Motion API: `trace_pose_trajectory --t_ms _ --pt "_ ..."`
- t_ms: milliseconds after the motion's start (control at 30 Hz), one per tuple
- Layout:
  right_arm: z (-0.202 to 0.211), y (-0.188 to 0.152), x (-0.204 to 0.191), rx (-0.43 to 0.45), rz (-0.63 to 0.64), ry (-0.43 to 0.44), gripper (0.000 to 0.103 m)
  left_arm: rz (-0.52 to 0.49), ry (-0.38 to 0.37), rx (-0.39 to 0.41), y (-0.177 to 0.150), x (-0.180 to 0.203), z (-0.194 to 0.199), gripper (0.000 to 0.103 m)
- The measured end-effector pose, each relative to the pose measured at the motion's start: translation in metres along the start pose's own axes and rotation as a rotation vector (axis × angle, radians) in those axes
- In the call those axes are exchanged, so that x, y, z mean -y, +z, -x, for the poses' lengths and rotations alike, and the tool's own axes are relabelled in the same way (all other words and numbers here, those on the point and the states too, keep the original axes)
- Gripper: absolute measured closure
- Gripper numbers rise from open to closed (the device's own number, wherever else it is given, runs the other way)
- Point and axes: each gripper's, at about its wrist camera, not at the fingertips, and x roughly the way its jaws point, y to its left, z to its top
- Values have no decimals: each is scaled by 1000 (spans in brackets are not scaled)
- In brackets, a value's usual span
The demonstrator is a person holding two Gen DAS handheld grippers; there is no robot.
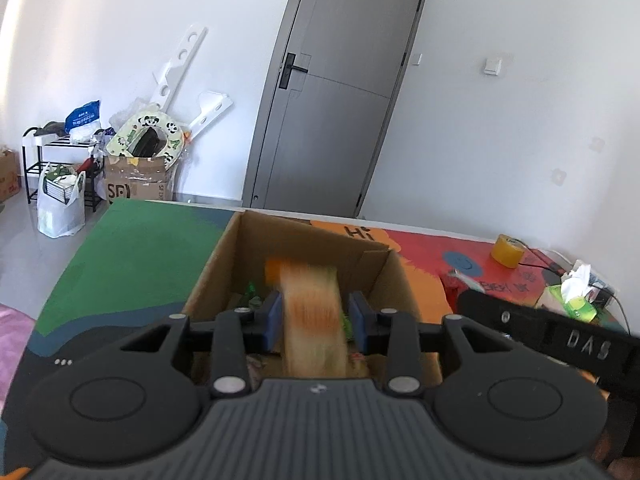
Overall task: Organize snacks
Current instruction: 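Carry both packets into the cardboard box and open both tools to release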
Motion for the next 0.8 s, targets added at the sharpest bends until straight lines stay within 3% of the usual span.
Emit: trace_pose_trajectory --t_ms 233,367,467,567,800 --pt "-14 6 -17 -7 12 25 81 10 26 35 9 -14 20 49" --pt "-14 6 -23 4 5 27 59 39 50 26 10 -24 25 35" --pt "-8 4 -24 11 15 10 55 37 47 38 11 -23 29 23" --pt "-2 2 -18 9 9 -17 49 43 46 30 11 -20 27 19" --pt "20 0 -3 26 -1 -80 15 43 10 8 5 -3 26 14"
